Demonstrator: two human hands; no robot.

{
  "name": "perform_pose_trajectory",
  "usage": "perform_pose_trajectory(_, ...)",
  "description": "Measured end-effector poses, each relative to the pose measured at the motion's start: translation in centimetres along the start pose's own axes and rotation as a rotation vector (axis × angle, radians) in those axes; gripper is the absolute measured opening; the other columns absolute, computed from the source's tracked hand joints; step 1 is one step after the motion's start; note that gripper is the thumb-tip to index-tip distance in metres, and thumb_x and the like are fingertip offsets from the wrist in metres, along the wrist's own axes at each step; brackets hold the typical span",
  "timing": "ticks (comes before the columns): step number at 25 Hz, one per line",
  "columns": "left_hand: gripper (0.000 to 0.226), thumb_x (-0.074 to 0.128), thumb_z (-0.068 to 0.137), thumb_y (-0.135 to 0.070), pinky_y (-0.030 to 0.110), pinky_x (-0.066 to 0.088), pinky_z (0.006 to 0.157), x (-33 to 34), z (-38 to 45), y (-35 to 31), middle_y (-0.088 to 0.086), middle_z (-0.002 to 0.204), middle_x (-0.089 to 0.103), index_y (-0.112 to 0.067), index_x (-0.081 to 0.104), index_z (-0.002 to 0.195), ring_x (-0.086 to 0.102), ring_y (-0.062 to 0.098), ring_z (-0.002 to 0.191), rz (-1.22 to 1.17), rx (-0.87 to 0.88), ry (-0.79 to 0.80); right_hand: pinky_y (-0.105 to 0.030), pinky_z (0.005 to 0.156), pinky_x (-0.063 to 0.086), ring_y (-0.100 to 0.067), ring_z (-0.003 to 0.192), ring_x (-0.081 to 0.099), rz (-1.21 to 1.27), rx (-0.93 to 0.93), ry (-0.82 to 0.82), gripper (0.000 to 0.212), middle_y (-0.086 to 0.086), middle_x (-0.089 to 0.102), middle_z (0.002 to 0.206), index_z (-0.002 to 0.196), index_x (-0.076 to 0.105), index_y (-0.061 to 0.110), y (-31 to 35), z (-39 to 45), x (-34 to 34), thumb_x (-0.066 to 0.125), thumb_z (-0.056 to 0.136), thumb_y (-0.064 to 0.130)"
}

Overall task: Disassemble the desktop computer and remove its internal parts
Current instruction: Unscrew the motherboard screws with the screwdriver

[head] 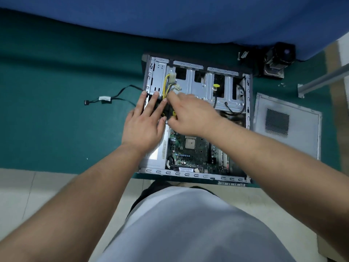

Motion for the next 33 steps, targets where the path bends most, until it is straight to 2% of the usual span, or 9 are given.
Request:
perform_pose_trajectory(3, 0.055, 0.03, 0.106, -0.044, 0.053, 0.038, 0.112, 0.0, -0.1, 0.0, -0.007, 0.172, 0.015, -0.034, 0.03, 0.161, 0.0, 0.021, 0.16, -0.019, 0.0, 0.005, -0.032, 0.05, 0.026, -0.032, 0.075, 0.062, -0.178, 0.26, -0.118, 0.059, -0.008, 0.06, 0.081, 0.127, 0.046, 0.02, 0.6, -0.1, 0.5, 0.024, 0.1, 0.068)
perform_pose_trajectory(7, 0.054, 0.031, 0.107, -0.044, 0.052, 0.037, 0.114, -0.1, -0.1, -0.1, -0.007, 0.172, 0.014, -0.032, 0.031, 0.161, -0.001, 0.021, 0.16, -0.028, -0.004, 0.012, -0.037, 0.065, 0.037, -0.033, 0.098, 0.057, 0.104, 0.126, -0.012, 0.045, -0.007, 0.051, 0.103, 0.127, 0.039, 0.016, -0.4, -0.4, 0.6, 0.051, 0.092, 0.042)
perform_pose_trajectory(11, 0.054, 0.032, 0.108, -0.043, 0.051, 0.035, 0.115, -0.3, -0.2, -0.2, -0.008, 0.172, 0.014, -0.032, 0.032, 0.161, -0.002, 0.02, 0.16, -0.025, -0.004, 0.011, -0.035, 0.054, 0.035, -0.029, 0.079, 0.056, -0.013, 0.31, -0.044, 0.055, -0.006, 0.055, 0.091, 0.131, 0.037, 0.02, -0.6, -0.8, 0.5, 0.031, 0.1, 0.065)
perform_pose_trajectory(14, 0.054, 0.032, 0.107, -0.043, 0.05, 0.037, 0.114, -0.5, -0.2, -0.4, -0.008, 0.172, 0.014, -0.032, 0.032, 0.161, -0.002, 0.02, 0.16, -0.017, -0.009, 0.023, -0.038, 0.066, 0.041, -0.033, 0.096, 0.057, 0.157, 0.166, -0.005, 0.035, -0.004, 0.042, 0.097, 0.12, 0.039, 0.018, -0.4, -1.3, 0.2, 0.049, 0.095, 0.04)
perform_pose_trajectory(18, 0.055, 0.032, 0.107, -0.042, 0.051, 0.038, 0.114, -0.4, -0.1, -0.3, -0.008, 0.172, 0.014, -0.032, 0.032, 0.16, -0.002, 0.02, 0.16, -0.016, -0.013, 0.028, -0.035, 0.054, 0.035, -0.031, 0.078, 0.053, 0.056, 0.305, 0.001, 0.052, -0.003, 0.049, 0.089, 0.127, 0.035, 0.019, 0.4, -0.8, 0.1, 0.036, 0.098, 0.062)
perform_pose_trajectory(22, 0.054, 0.033, 0.107, -0.042, 0.05, 0.038, 0.113, -0.4, -0.1, -0.3, -0.008, 0.172, 0.015, -0.032, 0.034, 0.16, -0.001, 0.02, 0.16, -0.022, -0.013, 0.022, -0.039, 0.067, 0.042, -0.032, 0.097, 0.054, 0.218, 0.148, 0.057, 0.038, -0.003, 0.039, 0.101, 0.12, 0.037, 0.017, 0.5, -0.8, -0.1, 0.056, 0.092, 0.034)
perform_pose_trajectory(26, 0.054, 0.034, 0.107, -0.043, 0.05, 0.038, 0.112, -0.2, -0.1, -0.2, -0.008, 0.172, 0.016, -0.033, 0.033, 0.16, 0.001, 0.021, 0.16, -0.03, -0.008, 0.009, -0.04, 0.063, 0.043, -0.032, 0.08, 0.05, 0.143, 0.343, 0.013, 0.045, -0.005, 0.043, 0.098, 0.123, 0.037, 0.019, 0.7, -0.9, 0.1, 0.04, 0.1, 0.057)
perform_pose_trajectory(30, 0.054, 0.032, 0.107, -0.045, 0.049, 0.038, 0.112, 0.0, -0.1, -0.2, -0.007, 0.172, 0.017, -0.033, 0.033, 0.16, 0.001, 0.021, 0.16, -0.022, -0.008, 0.006, -0.035, 0.063, 0.038, -0.029, 0.086, 0.058, 0.309, 0.203, 0.047, 0.022, -0.003, 0.047, 0.109, 0.113, 0.045, 0.022, -0.4, -1.0, 0.0, 0.057, 0.095, 0.024)
perform_pose_trajectory(33, 0.055, 0.032, 0.107, -0.045, 0.05, 0.038, 0.112, 0.0, 0.0, -0.1, -0.007, 0.171, 0.018, -0.034, 0.032, 0.16, 0.002, 0.022, 0.16, -0.024, -0.007, 0.002, -0.032, 0.061, 0.041, -0.023, 0.086, 0.056, 0.338, 0.251, 0.029, 0.028, -0.002, 0.05, 0.111, 0.117, 0.045, 0.025, -0.9, -1.5, 0.2, 0.058, 0.094, 0.034)
Point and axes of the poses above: each hand's wrist, its own z-axis towards the middle knuckle, its own x-axis out of the palm, y = z × x, the point moved 1 cm from there along z, towards the middle knuckle
